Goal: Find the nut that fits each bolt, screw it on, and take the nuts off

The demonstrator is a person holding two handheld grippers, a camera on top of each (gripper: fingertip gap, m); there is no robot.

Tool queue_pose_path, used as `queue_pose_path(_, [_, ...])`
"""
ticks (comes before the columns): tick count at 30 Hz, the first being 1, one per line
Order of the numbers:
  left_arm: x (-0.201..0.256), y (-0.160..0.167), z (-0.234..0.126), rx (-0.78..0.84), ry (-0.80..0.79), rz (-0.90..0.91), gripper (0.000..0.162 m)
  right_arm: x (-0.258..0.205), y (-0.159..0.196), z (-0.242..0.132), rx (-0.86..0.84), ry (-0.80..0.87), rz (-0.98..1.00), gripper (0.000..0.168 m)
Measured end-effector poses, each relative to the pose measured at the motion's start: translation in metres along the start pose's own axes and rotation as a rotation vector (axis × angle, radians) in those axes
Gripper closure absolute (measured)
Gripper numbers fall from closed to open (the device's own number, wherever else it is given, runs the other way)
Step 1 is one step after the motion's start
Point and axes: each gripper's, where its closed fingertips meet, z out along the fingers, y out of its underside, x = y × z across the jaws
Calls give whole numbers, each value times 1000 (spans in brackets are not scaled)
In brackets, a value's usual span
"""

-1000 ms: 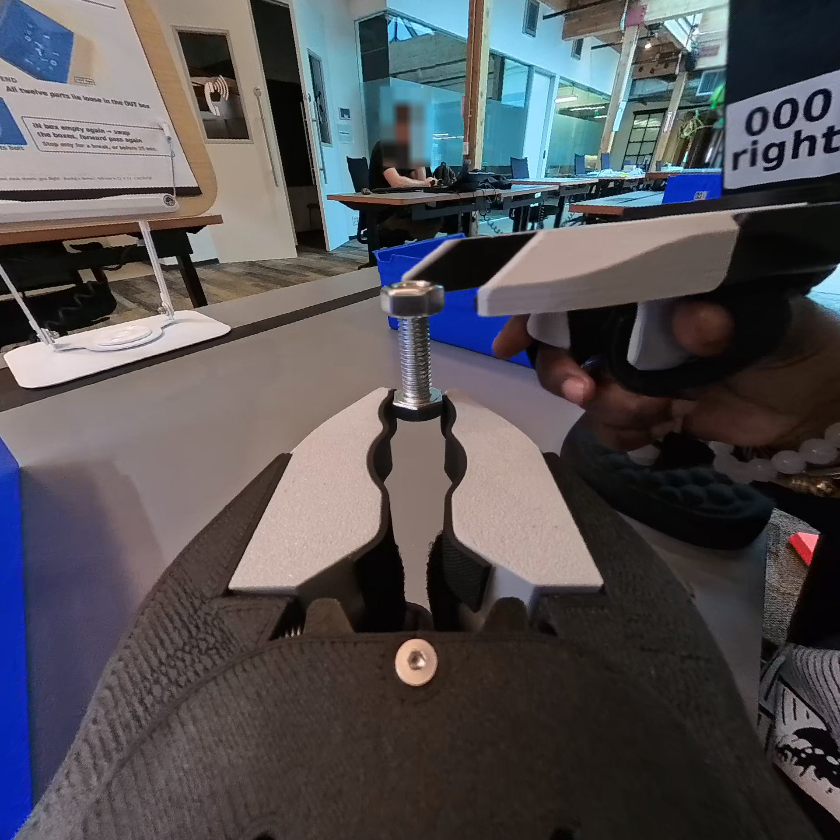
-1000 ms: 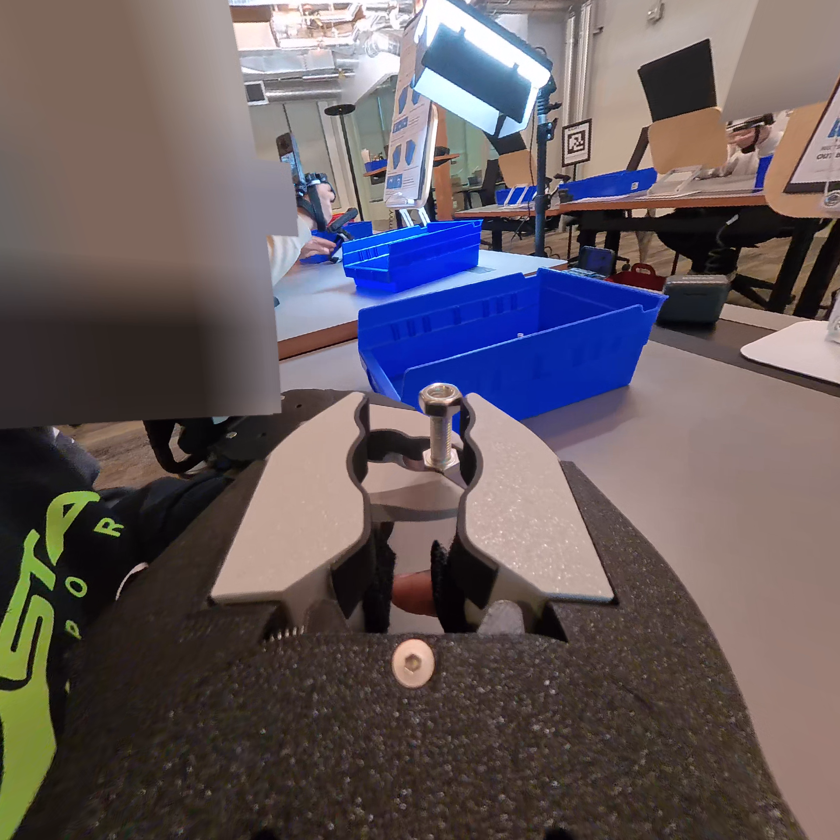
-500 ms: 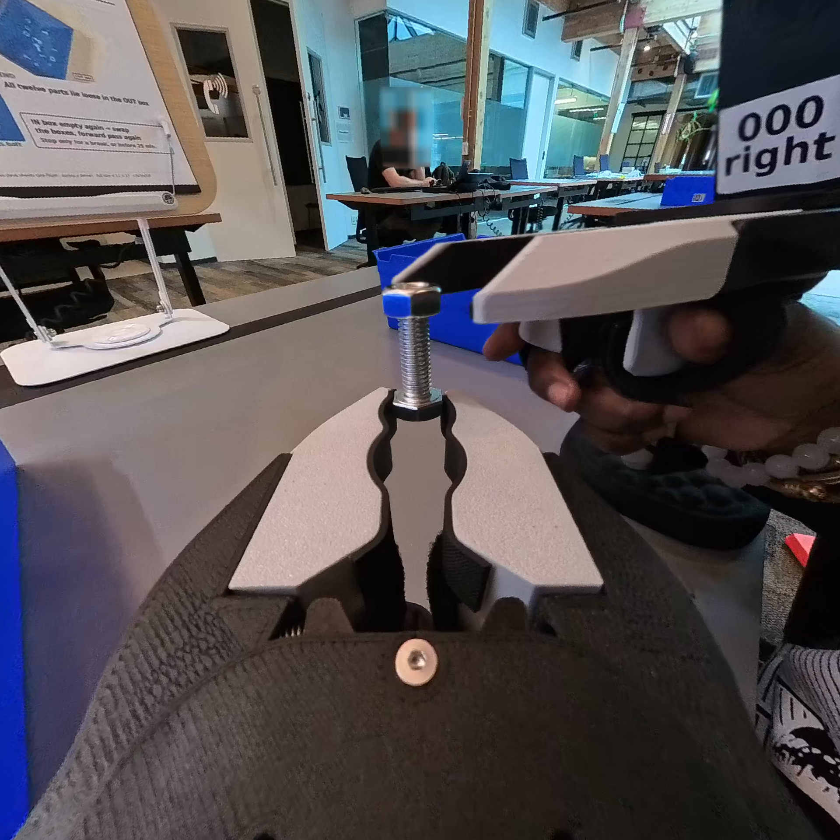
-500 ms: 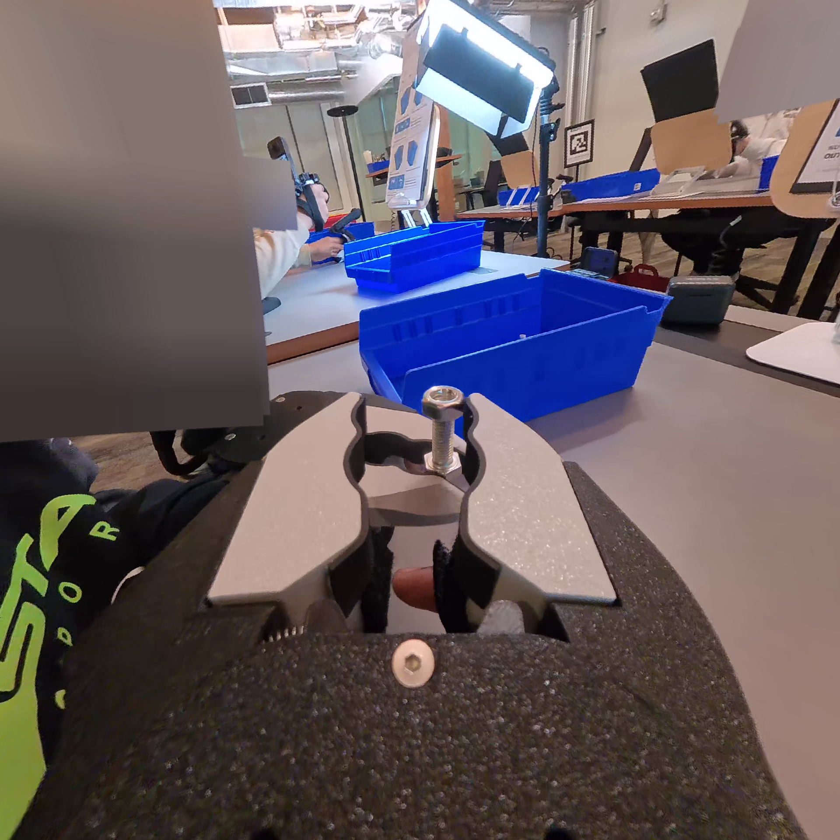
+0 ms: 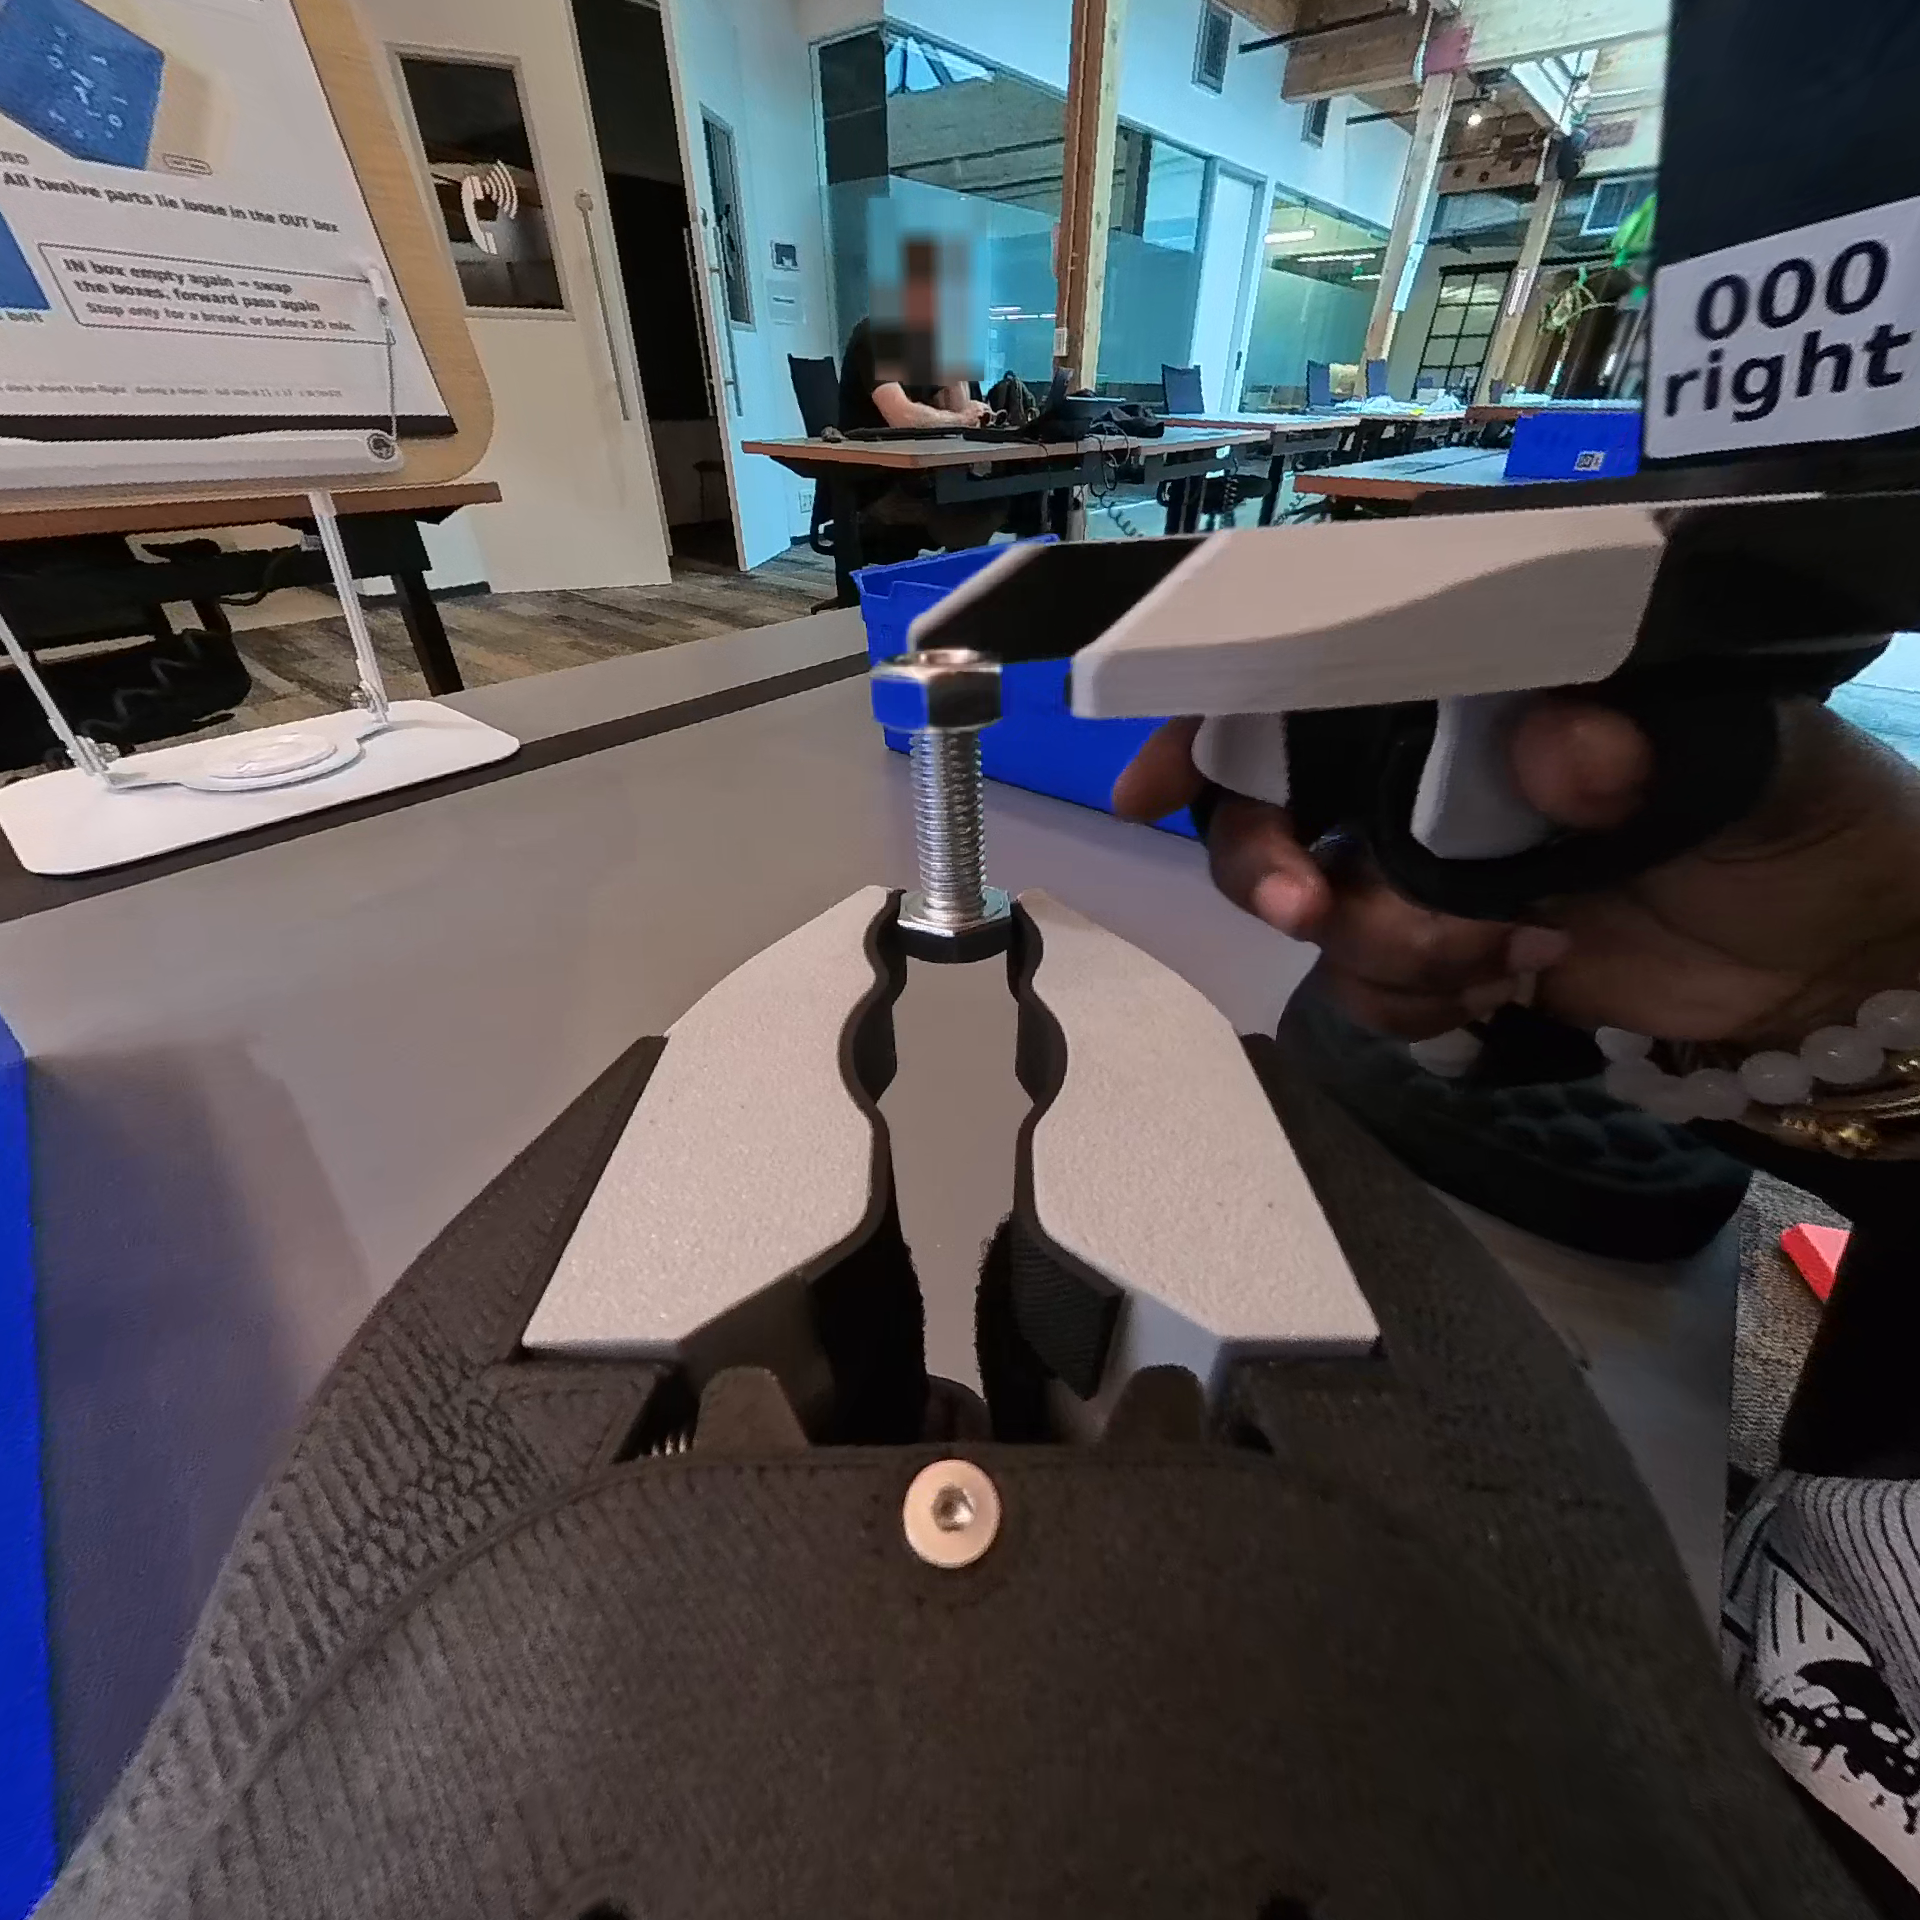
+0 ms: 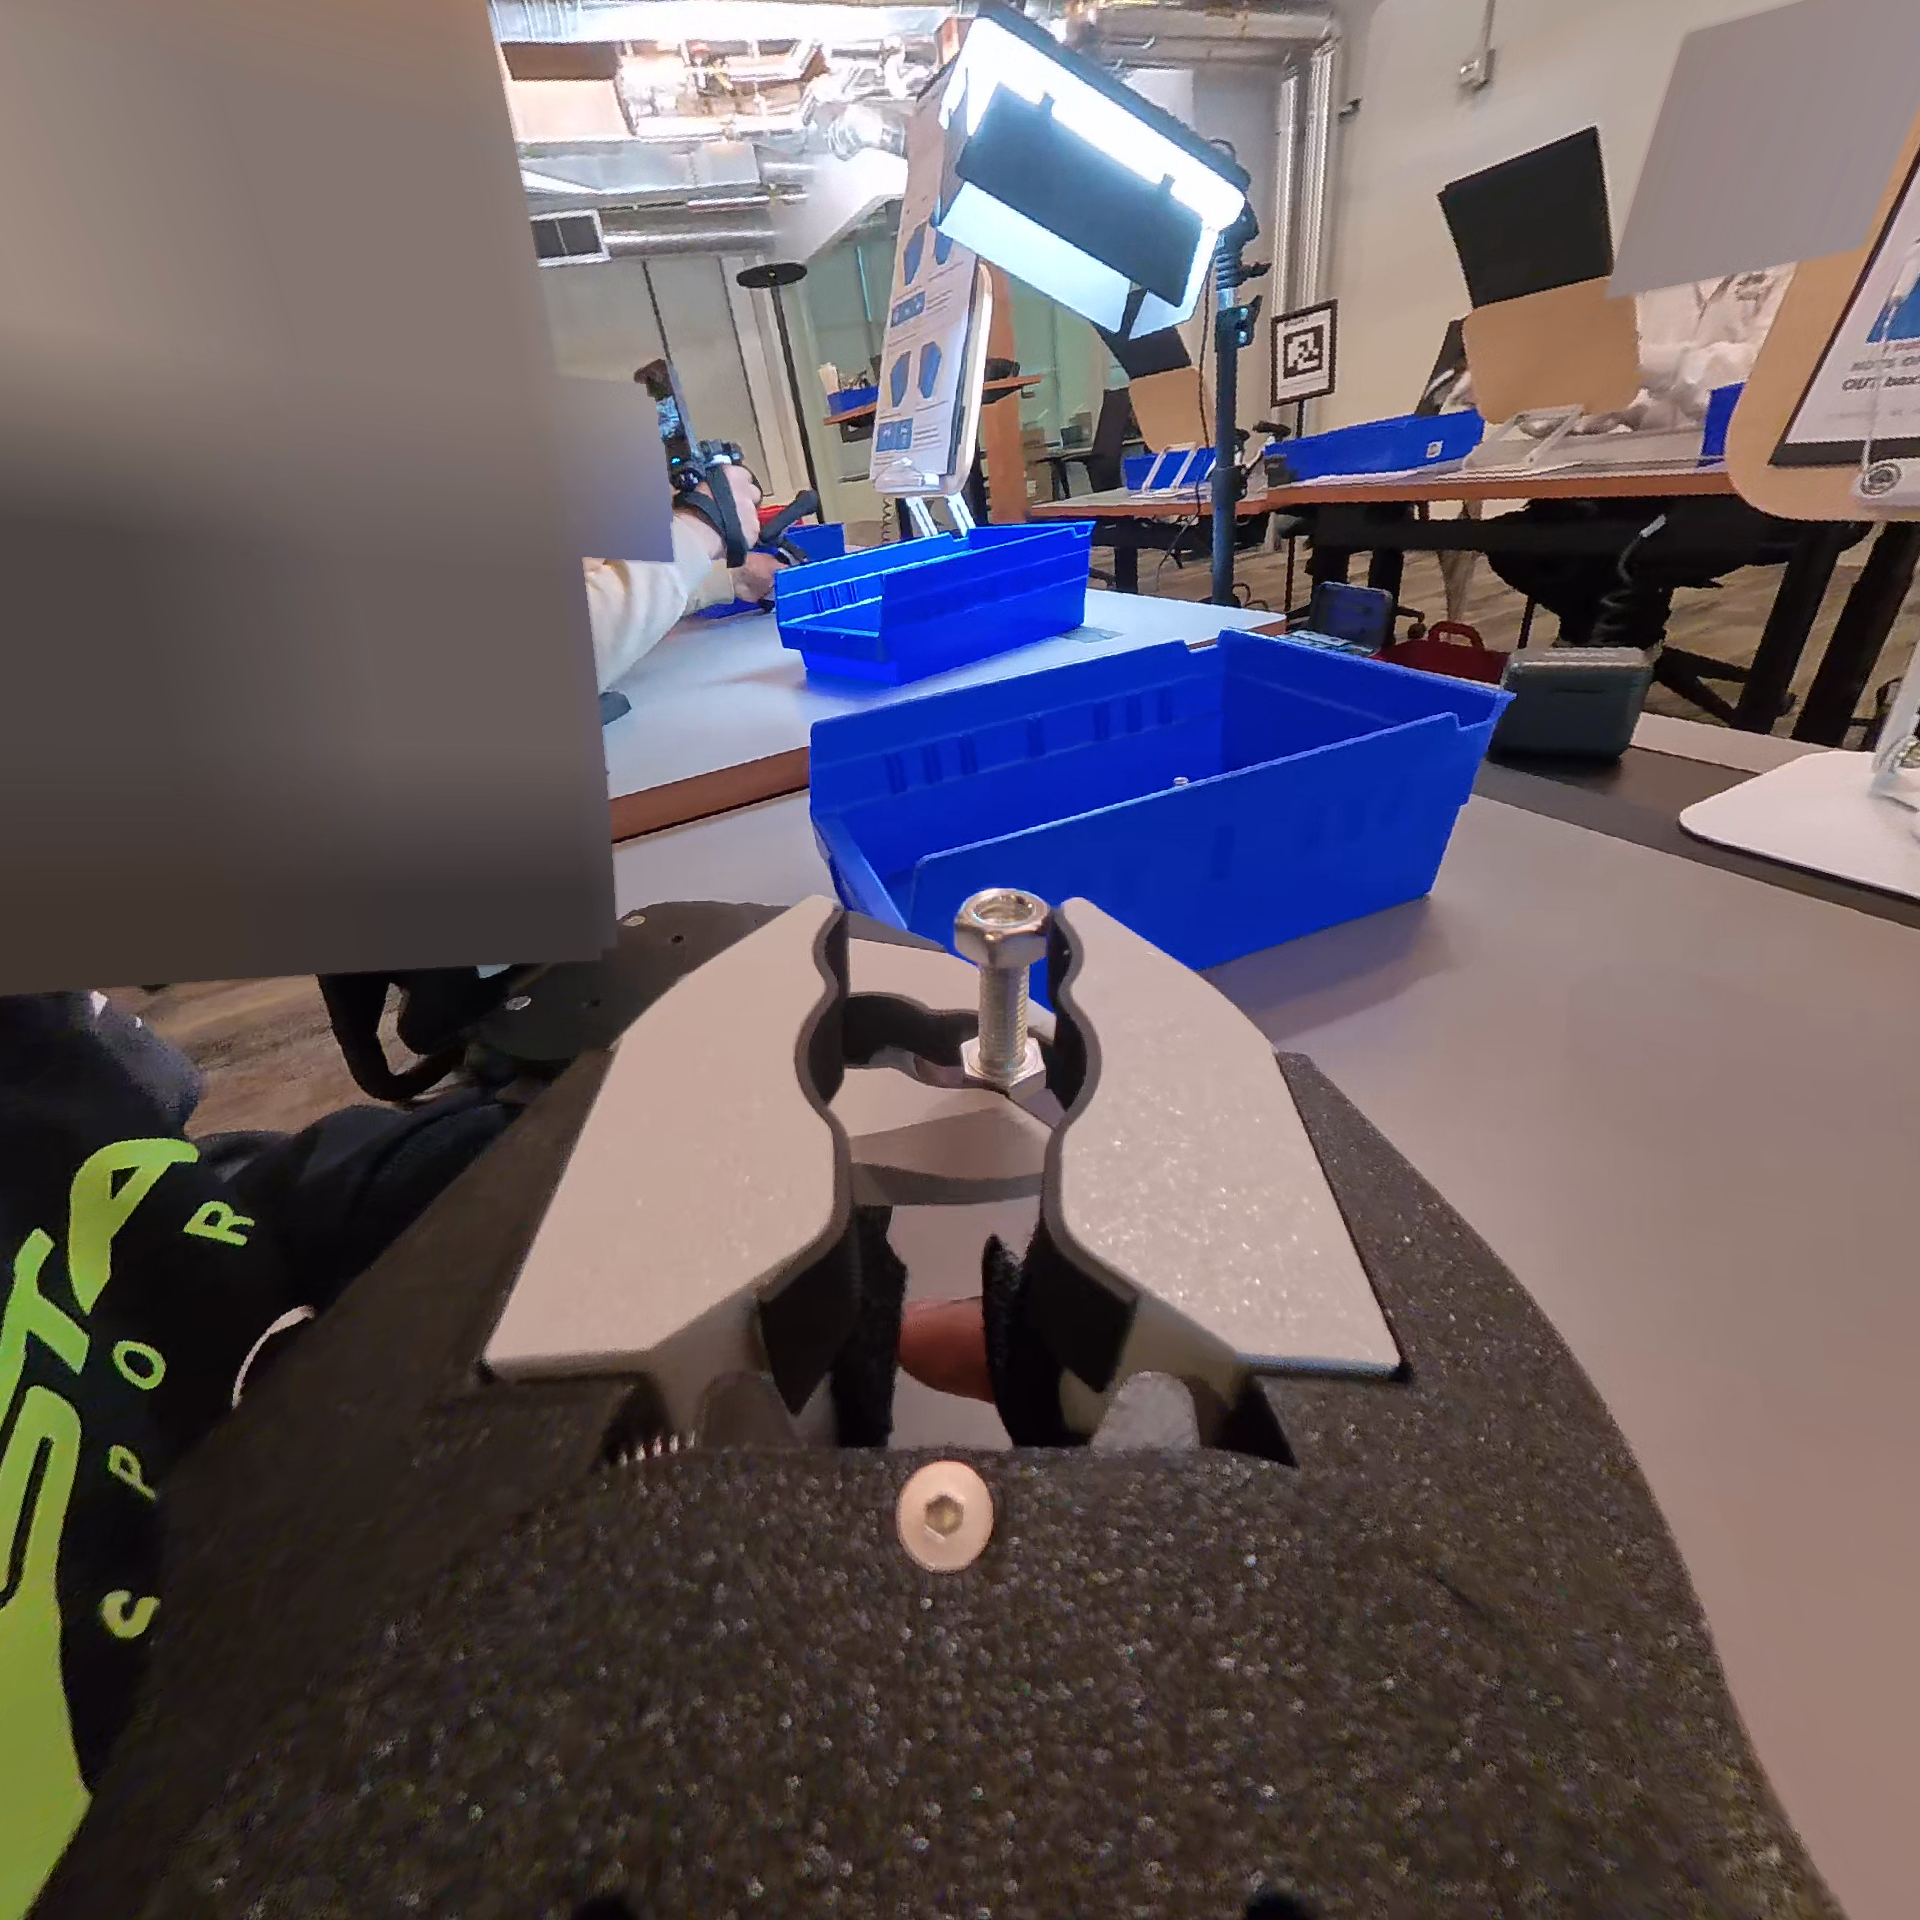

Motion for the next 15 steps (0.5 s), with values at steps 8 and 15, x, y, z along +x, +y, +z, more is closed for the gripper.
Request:
queue_pose_path(8, [1,0,0,3,13,-4,143,6,-3,-4,19,23,-11,124])
queue_pose_path(15, [1,0,0,-1,19,-12,143,-2,6,7,-29,-32,-8,124])
